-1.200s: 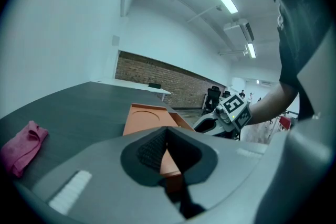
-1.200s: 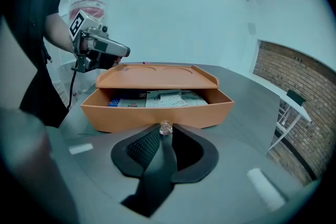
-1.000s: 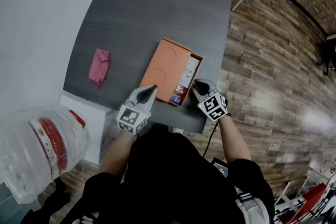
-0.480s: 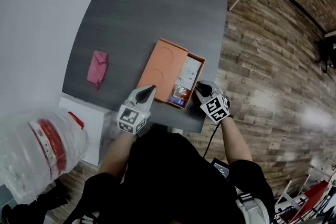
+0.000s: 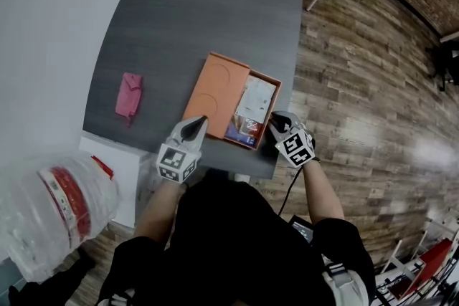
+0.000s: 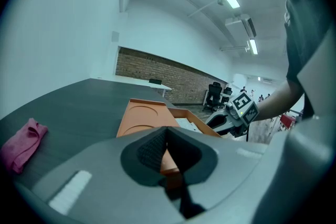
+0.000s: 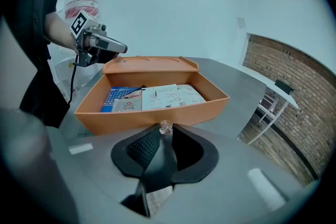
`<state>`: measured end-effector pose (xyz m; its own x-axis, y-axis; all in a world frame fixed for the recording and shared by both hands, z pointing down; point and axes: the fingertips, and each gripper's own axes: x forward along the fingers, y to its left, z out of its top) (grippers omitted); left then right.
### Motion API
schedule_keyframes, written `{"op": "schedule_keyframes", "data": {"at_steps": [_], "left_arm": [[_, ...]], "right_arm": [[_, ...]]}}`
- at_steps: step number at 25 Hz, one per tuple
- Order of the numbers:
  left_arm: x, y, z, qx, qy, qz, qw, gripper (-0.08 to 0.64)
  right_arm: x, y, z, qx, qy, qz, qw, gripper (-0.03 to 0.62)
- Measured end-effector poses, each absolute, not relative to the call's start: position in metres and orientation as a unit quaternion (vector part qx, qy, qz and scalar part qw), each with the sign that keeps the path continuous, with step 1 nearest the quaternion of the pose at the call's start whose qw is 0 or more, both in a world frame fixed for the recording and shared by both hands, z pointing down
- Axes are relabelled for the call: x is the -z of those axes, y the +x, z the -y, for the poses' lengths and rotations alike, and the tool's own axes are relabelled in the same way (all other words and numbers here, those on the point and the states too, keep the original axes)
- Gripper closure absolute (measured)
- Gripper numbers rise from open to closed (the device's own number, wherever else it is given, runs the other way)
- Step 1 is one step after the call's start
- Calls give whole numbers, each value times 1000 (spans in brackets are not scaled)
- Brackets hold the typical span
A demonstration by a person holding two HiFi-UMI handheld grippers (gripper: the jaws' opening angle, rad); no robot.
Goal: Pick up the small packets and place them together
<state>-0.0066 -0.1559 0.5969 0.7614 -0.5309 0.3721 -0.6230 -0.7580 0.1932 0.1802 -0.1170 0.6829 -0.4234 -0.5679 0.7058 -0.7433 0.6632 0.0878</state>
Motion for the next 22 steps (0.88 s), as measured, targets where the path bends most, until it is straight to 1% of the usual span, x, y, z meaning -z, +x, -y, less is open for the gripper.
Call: {"op": "schedule_keyframes", "data": {"at_steps": [14, 18, 22], "left_arm": [[-598, -5, 155, -157, 928, 305, 148, 561], [-598, -7, 160, -145, 923, 311, 172, 561], [-598, -8, 164, -137, 921, 315, 186, 561]], "right_arm": [[-682, 187, 114, -128, 412, 826, 363, 514], [-673, 189, 114, -136, 421, 826, 348, 488], [-661, 196, 109, -137, 437, 822, 339, 488]]}}
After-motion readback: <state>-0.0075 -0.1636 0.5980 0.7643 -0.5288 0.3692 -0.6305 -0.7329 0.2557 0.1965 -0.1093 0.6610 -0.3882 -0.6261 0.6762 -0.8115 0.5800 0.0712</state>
